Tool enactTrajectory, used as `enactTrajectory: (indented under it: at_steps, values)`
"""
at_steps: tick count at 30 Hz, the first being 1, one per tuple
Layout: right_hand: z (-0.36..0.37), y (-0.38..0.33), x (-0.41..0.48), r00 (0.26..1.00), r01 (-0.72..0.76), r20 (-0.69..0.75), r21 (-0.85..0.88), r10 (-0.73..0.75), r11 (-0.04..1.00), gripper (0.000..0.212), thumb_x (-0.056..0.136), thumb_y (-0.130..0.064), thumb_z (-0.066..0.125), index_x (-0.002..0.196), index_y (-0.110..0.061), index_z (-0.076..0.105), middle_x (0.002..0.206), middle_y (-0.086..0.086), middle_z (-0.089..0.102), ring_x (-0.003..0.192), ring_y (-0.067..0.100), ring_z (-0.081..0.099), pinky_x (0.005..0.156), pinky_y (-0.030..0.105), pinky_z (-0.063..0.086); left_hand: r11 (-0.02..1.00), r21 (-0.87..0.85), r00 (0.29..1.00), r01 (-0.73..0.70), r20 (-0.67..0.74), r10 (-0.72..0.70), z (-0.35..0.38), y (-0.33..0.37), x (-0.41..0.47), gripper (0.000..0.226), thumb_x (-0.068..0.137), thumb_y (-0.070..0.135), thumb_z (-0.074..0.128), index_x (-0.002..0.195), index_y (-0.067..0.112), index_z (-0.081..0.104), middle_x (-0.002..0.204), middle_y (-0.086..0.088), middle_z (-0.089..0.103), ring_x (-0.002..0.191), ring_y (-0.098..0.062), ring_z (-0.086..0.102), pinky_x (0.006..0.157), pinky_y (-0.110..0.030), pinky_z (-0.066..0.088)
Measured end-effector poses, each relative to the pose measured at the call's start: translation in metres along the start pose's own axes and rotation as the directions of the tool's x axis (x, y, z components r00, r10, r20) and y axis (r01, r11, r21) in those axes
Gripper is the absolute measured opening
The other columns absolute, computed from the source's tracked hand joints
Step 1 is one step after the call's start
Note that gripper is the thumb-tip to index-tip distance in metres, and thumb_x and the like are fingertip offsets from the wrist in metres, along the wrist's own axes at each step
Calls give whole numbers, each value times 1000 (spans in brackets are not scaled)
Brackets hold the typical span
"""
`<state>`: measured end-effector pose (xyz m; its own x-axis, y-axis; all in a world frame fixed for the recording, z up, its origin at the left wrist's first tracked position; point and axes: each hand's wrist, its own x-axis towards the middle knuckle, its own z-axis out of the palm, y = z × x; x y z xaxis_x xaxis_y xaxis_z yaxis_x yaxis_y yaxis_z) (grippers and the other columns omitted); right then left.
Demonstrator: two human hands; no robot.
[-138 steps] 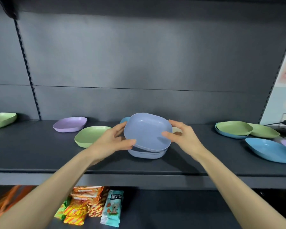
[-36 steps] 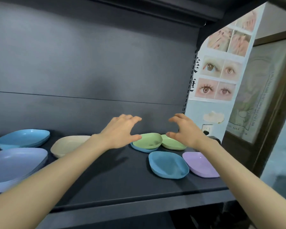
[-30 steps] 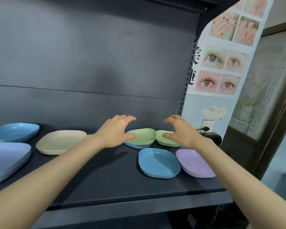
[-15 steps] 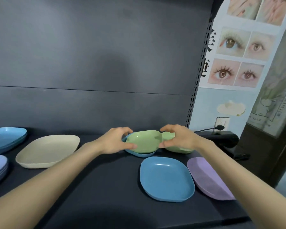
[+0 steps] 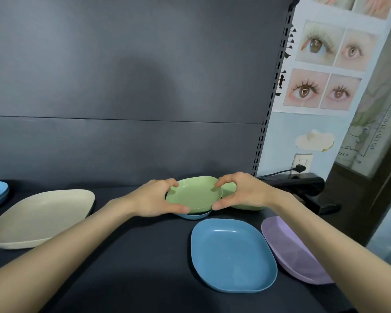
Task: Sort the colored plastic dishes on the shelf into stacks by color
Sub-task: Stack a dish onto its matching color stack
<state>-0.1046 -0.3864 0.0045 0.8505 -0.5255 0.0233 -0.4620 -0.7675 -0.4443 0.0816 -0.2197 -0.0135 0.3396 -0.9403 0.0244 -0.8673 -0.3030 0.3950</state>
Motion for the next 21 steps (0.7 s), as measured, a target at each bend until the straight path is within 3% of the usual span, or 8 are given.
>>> enactTrajectory:
  at_steps: [7, 9, 12, 16, 21]
  values:
    - [-4, -1, -1, 993, 78, -101, 96, -68, 992, 51, 58, -51, 84, 100, -28, 67, 117, -16, 60, 104, 1, 50, 89, 20, 38, 996, -92, 999, -10, -52, 5, -1, 2, -7, 64, 72, 61, 69, 123, 29, 50, 115, 14, 58, 107, -9, 53, 91, -26, 44]
    - [-7, -1, -2, 987, 103, -137, 128, -85, 986, 49, 58, -47, 86, 98, -25, 67, 112, -15, 64, 102, -1, 55, 91, 19, 41, 993, -120, 996, -9, -84, -2, -1, 5, -9, 68, 70, 62, 69, 126, 27, 48, 116, 12, 59, 107, -9, 54, 90, -24, 44]
    - [-16, 4, -4, 978, 125, -190, 208, -85, 970, 52, 54, -46, 87, 97, -24, 67, 112, -15, 64, 107, 3, 59, 97, 22, 43, 981, -193, 987, -19, -159, -13, -1, 13, -8, 87, 70, 58, 70, 142, 22, 35, 138, 1, 49, 125, -12, 48, 97, -21, 38]
    - [-29, 22, -12, 964, 145, -259, 306, -65, 941, 66, 42, -60, 82, 98, -28, 67, 116, -15, 62, 114, 10, 56, 99, 24, 42, 947, -316, 977, -64, -213, -5, -5, 34, 3, 89, 68, 51, 76, 142, 22, 35, 138, -3, 49, 112, -11, 56, 95, -23, 43]
    - [-45, 57, -28, 962, 127, -270, 326, -37, 937, 52, 58, -38, 87, 104, -26, 66, 116, -18, 60, 113, 5, 54, 101, 23, 39, 935, -338, 984, -111, -168, 56, 0, 70, 29, 94, 66, 41, 83, 143, 16, 36, 130, 0, 53, 105, -9, 57, 95, -23, 46]
